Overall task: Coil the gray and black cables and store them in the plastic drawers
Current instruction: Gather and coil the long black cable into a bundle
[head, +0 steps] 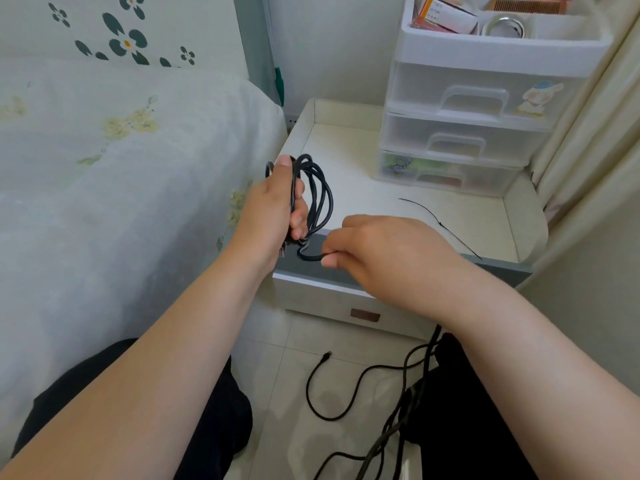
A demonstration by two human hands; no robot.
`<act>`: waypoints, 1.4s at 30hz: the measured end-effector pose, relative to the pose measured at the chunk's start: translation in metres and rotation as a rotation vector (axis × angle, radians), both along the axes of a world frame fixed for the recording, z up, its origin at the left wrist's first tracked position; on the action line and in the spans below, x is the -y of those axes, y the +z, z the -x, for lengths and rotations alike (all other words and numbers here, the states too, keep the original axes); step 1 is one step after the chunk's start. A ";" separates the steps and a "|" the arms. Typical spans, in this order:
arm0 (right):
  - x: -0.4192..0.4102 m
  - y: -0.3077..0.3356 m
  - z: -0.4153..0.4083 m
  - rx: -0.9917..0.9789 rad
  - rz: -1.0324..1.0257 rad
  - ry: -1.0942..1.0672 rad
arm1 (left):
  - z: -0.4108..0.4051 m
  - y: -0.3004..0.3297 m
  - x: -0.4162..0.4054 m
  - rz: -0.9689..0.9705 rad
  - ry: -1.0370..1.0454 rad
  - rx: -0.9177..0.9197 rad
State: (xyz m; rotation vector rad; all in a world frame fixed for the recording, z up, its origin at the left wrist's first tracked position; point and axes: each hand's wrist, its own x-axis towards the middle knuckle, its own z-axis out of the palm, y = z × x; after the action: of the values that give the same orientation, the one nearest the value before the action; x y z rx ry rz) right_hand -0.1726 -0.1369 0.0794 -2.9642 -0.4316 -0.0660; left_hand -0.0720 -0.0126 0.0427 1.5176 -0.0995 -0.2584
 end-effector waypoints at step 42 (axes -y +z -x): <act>0.044 -0.038 -0.064 -0.706 -1.548 0.020 | 0.021 0.015 -0.008 0.411 -0.451 -0.451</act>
State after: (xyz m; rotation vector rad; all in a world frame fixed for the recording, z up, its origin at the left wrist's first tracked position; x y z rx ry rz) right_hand -0.1083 -0.1811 0.0412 -1.3172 -0.1427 0.4244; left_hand -0.0935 -0.0042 0.0581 0.9856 -0.1259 -0.8796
